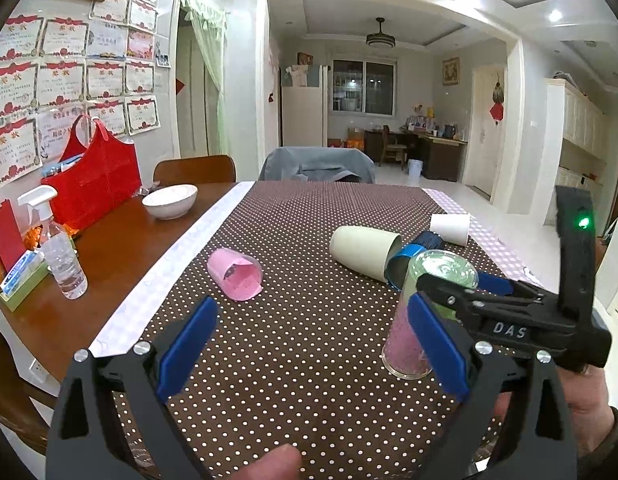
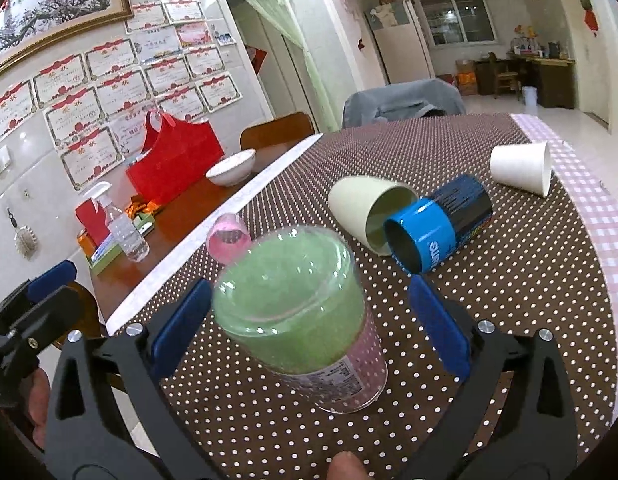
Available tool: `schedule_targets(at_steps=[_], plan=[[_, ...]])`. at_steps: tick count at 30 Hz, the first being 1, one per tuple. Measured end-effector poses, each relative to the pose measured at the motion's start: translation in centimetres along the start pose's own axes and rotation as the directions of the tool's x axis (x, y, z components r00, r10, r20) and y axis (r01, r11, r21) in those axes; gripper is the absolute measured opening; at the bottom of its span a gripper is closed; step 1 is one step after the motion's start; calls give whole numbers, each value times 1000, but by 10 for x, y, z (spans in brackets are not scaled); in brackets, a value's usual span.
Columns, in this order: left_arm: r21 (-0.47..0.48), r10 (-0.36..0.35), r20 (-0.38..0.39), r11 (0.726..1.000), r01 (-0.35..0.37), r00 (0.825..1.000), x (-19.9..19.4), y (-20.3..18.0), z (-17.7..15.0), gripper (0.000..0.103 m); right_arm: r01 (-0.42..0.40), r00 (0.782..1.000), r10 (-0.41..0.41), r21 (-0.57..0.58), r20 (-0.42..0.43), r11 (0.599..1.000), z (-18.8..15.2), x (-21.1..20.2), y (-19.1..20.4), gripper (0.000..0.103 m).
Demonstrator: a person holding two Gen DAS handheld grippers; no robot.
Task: Flip cup upside down
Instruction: 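Rotate the jar upright with the right gripper and lower it onto the table, then open the right gripper and withdraw from the upright jar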
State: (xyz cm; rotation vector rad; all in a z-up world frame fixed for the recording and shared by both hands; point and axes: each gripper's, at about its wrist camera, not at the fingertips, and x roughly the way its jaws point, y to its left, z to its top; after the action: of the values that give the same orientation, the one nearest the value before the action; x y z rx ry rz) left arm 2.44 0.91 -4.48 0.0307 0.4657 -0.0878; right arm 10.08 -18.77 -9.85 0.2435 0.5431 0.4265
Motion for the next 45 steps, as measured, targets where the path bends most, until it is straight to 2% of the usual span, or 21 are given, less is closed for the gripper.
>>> schedule_targets(at_steps=[8, 12, 22, 28, 31, 34, 38, 45], plan=[[11, 20, 28, 1000, -21, 999, -12, -4, 6, 95, 34, 997, -33, -13, 68, 999, 17, -32, 7, 97], [16, 23, 39, 1000, -24, 999, -18, -6, 9, 95, 90, 991, -87, -20, 100, 996, 25, -51, 13, 97], [25, 46, 56, 999, -48, 997, -33, -11, 17, 95, 248, 954, -236, -46, 184, 968, 37, -99, 29, 97], [28, 60, 83, 998, -63, 995, -49, -12, 23, 95, 333, 921, -310, -66, 234, 941, 38, -128, 43, 97], [28, 67, 91, 997, -69, 994, -53, -13, 26, 95, 376, 899, -346, -67, 270, 924, 36, -141, 49, 97], [28, 73, 100, 997, -76, 992, -60, -15, 27, 95, 401, 886, -369, -64, 282, 914, 33, -147, 52, 97], [27, 75, 113, 997, -79, 991, -67, -17, 30, 95, 423, 875, -393, -50, 284, 905, 29, -150, 54, 97], [28, 77, 148, 996, -82, 986, -81, -18, 33, 95, 435, 873, -408, -49, 268, 899, 28, -146, 57, 97]])
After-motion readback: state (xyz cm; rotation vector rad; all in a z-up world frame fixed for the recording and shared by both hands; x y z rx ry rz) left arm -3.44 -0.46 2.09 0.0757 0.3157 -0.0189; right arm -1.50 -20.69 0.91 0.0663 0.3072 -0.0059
